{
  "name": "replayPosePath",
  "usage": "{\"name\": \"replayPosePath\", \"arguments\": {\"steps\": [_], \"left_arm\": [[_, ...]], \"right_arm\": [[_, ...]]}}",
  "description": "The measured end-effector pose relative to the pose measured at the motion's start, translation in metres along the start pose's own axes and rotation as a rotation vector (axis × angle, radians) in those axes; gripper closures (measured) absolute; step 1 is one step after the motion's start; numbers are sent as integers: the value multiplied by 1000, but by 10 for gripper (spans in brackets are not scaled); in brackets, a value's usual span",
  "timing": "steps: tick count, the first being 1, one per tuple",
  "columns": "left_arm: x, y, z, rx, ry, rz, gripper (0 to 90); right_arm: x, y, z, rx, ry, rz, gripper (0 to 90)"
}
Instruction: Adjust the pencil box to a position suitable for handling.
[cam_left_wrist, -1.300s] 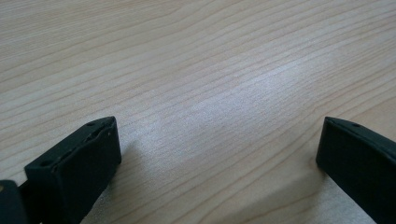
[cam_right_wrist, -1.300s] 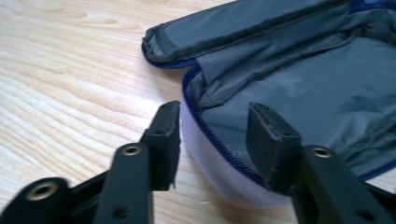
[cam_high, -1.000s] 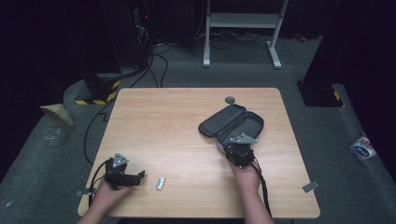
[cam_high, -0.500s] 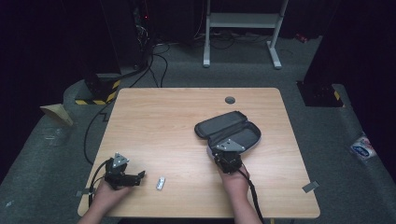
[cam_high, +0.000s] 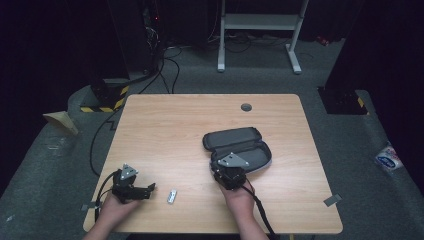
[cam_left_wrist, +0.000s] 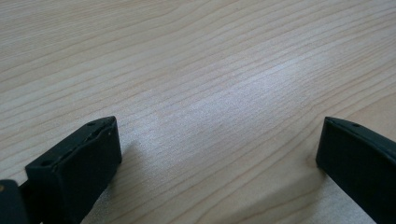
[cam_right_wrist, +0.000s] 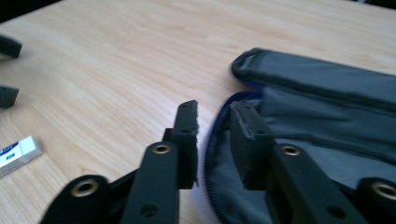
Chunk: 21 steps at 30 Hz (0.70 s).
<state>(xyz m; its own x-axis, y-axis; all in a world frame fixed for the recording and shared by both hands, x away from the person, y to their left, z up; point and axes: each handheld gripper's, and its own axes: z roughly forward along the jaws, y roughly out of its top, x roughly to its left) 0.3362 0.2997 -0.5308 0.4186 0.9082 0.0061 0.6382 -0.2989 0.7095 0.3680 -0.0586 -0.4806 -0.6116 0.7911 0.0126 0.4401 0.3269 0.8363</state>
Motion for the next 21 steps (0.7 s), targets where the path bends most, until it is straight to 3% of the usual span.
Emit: {"name": "replayPosePath", "arguments": {"steps": [2,5,7,8,9,11,13,17,21], "left_arm": [[0,0,0,1,1,1,3],[0,0,0,-1,1,-1,4],[-1,0,0,-1,2,-1,4],[-1,0,0,-1,2,-1,5],[0,0,0,-1,3,2,5],[-1,0,0,-2,3,-1,5],[-1,0,0,-1,3,1,7],[-1,-1,-1,-3,3,2,10],[0,-1,-1,-7,2,9,23]], "right_arm": [[-8,2,-8,-13,-18,15,678],[-27,2,-21,-26,-82,32,646],[-55,-2,-35,-30,-160,69,628],[-55,-2,-35,-30,-160,69,628],[-73,-6,-42,-24,-208,93,613],[-80,-8,-44,-21,-224,103,609],[-102,-14,-50,1,-276,134,610],[-126,-21,-53,25,-329,182,594],[-141,-27,-48,63,-338,210,626]]}}
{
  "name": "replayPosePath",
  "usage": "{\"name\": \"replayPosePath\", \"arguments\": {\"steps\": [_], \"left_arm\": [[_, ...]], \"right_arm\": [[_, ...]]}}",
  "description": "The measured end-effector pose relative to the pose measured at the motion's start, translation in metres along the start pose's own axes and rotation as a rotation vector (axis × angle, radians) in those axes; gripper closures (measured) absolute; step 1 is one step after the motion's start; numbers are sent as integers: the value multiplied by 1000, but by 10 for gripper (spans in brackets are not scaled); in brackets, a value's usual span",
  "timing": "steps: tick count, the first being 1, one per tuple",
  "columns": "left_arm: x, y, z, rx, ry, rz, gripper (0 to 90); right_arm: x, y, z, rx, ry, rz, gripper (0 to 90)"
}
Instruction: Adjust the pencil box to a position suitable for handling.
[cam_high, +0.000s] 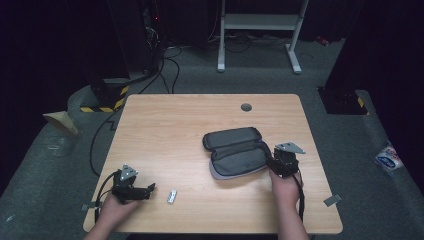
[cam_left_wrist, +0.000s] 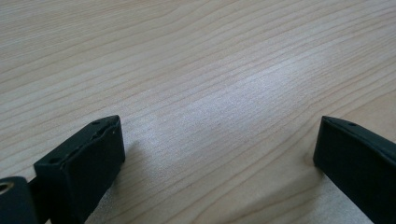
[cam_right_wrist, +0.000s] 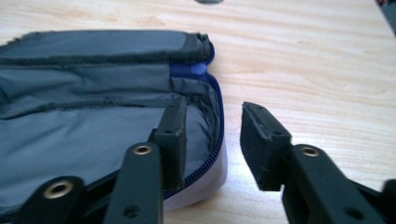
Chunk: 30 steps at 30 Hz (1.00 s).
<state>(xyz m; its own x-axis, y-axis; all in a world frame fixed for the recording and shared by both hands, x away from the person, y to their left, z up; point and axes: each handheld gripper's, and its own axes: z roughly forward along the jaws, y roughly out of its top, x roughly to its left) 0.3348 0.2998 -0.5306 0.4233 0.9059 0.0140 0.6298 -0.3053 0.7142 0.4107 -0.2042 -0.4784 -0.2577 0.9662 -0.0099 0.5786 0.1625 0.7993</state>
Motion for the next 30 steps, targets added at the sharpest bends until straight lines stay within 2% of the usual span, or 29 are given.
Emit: {"name": "replayPosePath", "arguments": {"steps": [1,2,3,4,10,19,20,21,22,25,26,27,28,29,30], "left_arm": [[0,0,0,-1,-2,0,23],[0,0,0,-1,-5,-5,27],[0,0,0,-1,-5,-5,28],[0,0,-1,-1,-7,-2,32],[0,-1,-2,-5,-12,3,47],[0,-2,-5,-33,-23,26,171],[-1,-2,-5,-35,-26,17,216],[-1,-2,-6,-38,-27,12,216],[-1,-1,-7,-33,-29,15,275],[-3,2,-7,-38,-37,13,317],[-4,4,-7,-51,-41,12,355],[-5,8,-9,-63,-49,11,355],[-10,16,-11,-95,-63,7,390],[-10,16,-11,-95,-63,7,405],[-16,26,-12,-123,-77,13,427]], "right_arm": [[0,0,0,0,0,0,626],[-1,-2,3,12,14,17,680],[-1,-2,3,12,14,17,680],[1,-5,4,20,21,12,729],[8,-11,3,19,35,16,804],[39,-19,-2,-11,102,-28,793],[44,-20,-3,-13,110,-36,788],[44,-20,-3,-13,110,-36,788],[50,-20,-3,-19,118,-51,775],[53,-20,-5,-31,119,-52,739],[54,-19,-5,-40,119,-42,692],[54,-19,-5,-40,119,-42,692],[53,-19,-4,-43,119,-41,670],[53,-19,-4,-43,119,-41,670],[53,-18,-4,-41,113,-37,664]]}}
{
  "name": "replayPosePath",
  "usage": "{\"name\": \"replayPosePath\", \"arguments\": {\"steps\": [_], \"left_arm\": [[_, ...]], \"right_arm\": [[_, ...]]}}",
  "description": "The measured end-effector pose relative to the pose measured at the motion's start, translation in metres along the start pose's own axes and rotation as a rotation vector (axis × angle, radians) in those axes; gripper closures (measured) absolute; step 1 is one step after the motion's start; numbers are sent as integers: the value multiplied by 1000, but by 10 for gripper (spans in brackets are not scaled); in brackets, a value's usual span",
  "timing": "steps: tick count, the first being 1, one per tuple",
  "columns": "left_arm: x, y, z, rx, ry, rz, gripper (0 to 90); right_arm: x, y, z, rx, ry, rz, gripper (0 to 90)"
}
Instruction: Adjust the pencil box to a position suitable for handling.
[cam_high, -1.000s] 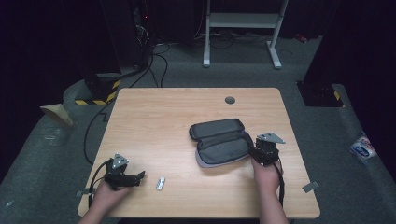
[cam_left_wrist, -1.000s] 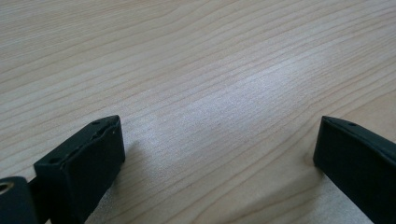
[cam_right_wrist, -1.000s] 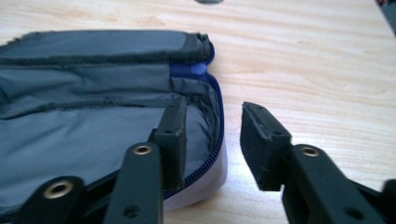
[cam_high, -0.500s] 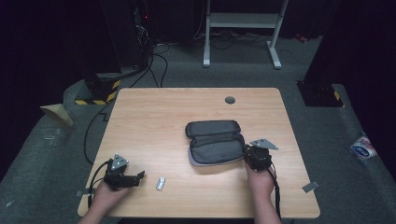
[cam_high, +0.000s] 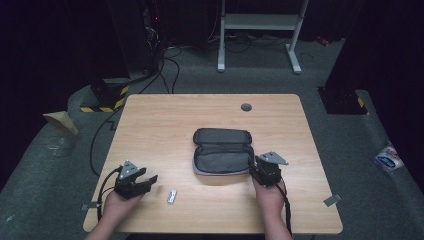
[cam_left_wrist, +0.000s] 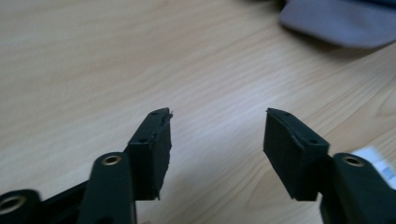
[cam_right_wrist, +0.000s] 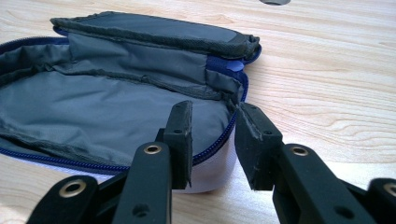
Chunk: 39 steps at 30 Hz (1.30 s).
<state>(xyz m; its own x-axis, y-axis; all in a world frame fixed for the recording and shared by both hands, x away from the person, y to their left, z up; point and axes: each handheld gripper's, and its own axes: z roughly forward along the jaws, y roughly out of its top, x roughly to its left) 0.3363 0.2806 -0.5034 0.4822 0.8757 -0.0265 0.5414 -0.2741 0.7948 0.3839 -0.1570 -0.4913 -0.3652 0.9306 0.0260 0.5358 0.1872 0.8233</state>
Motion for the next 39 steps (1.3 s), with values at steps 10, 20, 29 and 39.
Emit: {"name": "replayPosePath", "arguments": {"steps": [10,20,29,39], "left_arm": [[-43,56,32,-77,-74,-12,532],[-79,84,71,-62,-132,-48,529],[-82,82,89,10,-114,-67,651],[-64,69,77,13,-68,-73,748]], "right_arm": [[-4,2,2,-2,-3,8,663],[-8,1,7,16,7,27,667],[-7,1,12,28,30,27,740],[11,6,26,40,56,9,788]]}}
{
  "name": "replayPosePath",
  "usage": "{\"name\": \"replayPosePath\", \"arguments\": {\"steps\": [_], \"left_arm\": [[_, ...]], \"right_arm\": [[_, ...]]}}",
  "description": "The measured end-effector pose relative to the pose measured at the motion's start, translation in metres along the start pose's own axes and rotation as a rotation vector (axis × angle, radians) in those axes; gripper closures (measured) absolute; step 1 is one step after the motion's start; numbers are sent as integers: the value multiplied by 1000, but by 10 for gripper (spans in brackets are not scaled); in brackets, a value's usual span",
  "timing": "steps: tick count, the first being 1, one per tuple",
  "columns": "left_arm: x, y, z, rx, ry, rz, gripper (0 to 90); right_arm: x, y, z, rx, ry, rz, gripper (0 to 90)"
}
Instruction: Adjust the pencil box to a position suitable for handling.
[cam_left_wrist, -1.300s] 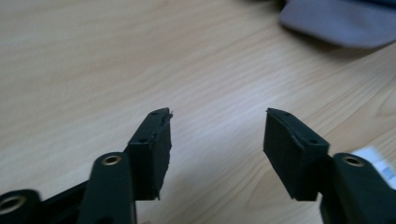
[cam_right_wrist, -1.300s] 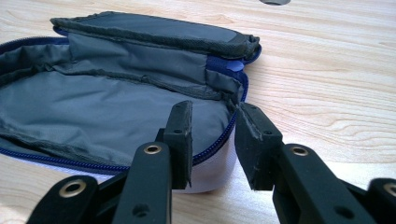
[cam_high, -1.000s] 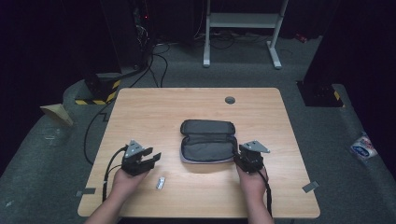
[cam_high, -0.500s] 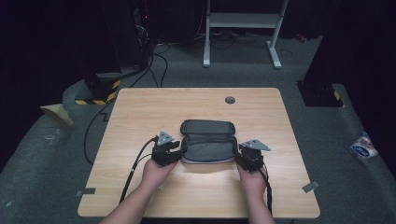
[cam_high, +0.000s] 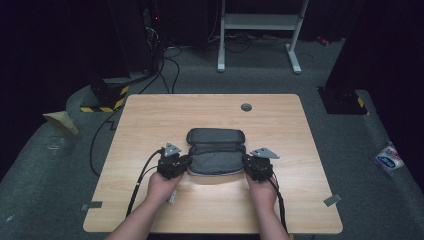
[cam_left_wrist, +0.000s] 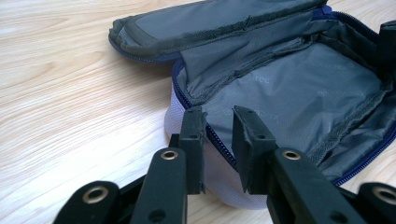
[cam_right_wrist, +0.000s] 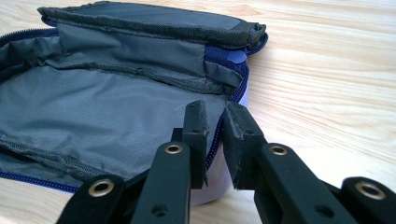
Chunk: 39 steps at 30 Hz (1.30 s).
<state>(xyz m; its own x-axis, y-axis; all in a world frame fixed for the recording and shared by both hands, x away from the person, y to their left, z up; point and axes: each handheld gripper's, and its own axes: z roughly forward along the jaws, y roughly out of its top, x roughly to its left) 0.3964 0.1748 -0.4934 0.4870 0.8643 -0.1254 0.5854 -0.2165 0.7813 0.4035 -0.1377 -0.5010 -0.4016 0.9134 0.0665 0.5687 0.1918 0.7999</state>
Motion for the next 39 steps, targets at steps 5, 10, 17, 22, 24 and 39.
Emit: {"name": "replayPosePath", "arguments": {"steps": [5,10,17,22,24,39], "left_arm": [[14,-4,-3,-9,19,-10,774],[14,-2,4,-14,15,-1,779],[12,3,8,-28,19,-5,736],[13,4,3,-47,11,-18,609],[14,4,0,-62,8,-19,581],[34,-11,-38,-89,8,1,478]], "right_arm": [[16,10,11,5,8,-33,784],[17,16,16,7,-4,-33,786],[8,16,17,20,-5,-17,727],[7,19,8,-21,5,-7,622],[6,20,4,-37,5,3,591],[-10,-2,-32,-122,-5,-8,442]]}}
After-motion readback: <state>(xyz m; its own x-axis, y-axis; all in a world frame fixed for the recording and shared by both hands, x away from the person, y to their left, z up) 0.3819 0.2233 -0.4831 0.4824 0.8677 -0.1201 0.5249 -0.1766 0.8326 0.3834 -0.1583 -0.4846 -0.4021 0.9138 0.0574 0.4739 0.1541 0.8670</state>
